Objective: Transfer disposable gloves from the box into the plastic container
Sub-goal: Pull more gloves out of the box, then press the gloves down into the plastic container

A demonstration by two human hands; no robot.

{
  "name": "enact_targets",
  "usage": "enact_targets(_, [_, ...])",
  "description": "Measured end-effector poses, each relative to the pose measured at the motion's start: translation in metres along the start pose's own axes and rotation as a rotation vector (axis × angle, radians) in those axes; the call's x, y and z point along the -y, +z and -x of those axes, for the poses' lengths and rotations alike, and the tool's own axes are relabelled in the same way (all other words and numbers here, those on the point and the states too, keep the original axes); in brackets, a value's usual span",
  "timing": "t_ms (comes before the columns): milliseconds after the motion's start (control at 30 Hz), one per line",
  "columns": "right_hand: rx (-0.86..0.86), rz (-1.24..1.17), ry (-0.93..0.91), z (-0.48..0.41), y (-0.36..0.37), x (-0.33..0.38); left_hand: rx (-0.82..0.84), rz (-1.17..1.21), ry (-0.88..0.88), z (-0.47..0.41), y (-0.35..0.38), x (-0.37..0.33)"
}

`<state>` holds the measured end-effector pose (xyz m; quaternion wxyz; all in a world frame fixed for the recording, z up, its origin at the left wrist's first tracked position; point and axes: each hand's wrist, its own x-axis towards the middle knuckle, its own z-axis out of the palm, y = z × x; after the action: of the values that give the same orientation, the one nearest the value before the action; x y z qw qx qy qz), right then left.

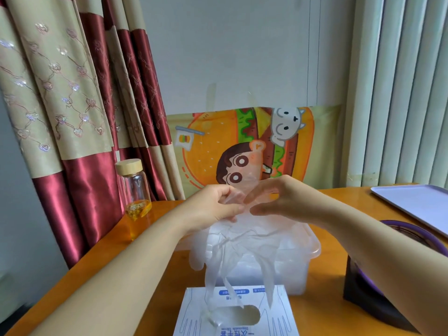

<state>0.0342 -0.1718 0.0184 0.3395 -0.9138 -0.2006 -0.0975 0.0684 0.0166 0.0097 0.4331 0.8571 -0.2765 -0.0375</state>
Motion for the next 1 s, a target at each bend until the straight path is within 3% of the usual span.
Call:
enact_targets(133, [0.131, -0.055, 0.052, -0.009, -0.004, -0.011, 0.091, 0.031, -0.005, -0.013, -0.008, 0.010])
enact_targets(233, [0.114, -0.059, 0.060, -0.015, -0.006, -0.020, 0.136, 0.029, -0.055, -0.021, -0.020, 0.020])
enact_targets(300, [0.080, -0.046, 0.111, -0.018, -0.009, -0.032, 0.106, -0.111, -0.116, -0.026, -0.033, 0.030])
enact_targets(367, [0.055, 0.049, 0.178, -0.021, -0.006, -0.045, -0.024, -0.326, -0.209, -0.035, -0.048, 0.049])
enact_targets(433, [0.056, 0.128, 0.241, -0.022, 0.002, -0.058, -0.262, -0.478, -0.302, -0.043, -0.058, 0.069])
enact_targets(467, [0.061, 0.157, 0.266, -0.023, 0.007, -0.065, -0.405, -0.531, -0.282, -0.045, -0.057, 0.073])
enact_targets(533, [0.067, 0.224, 0.301, -0.024, 0.018, -0.076, -0.575, -0.569, -0.074, -0.047, -0.043, 0.067])
enact_targets(567, [0.070, 0.270, 0.309, -0.025, 0.023, -0.080, -0.527, -0.569, 0.057, -0.047, -0.032, 0.058])
enact_targets(633, [0.105, 0.373, 0.322, -0.027, 0.032, -0.084, -0.207, -0.564, 0.181, -0.048, -0.003, 0.041])
enact_targets(700, [0.178, 0.530, 0.330, -0.028, 0.039, -0.086, 0.163, -0.627, 0.035, -0.052, 0.021, 0.037])
enact_targets(767, [0.237, 0.701, 0.329, -0.028, 0.042, -0.086, 0.406, -0.764, -0.166, -0.060, 0.034, 0.044])
enact_targets(900, [0.303, 1.010, 0.262, -0.024, 0.042, -0.084, 0.506, -0.858, -0.273, -0.069, 0.049, 0.057])
enact_targets(1000, [0.209, 1.057, 0.163, -0.028, 0.043, -0.077, 0.531, -0.851, -0.331, -0.075, 0.055, 0.066])
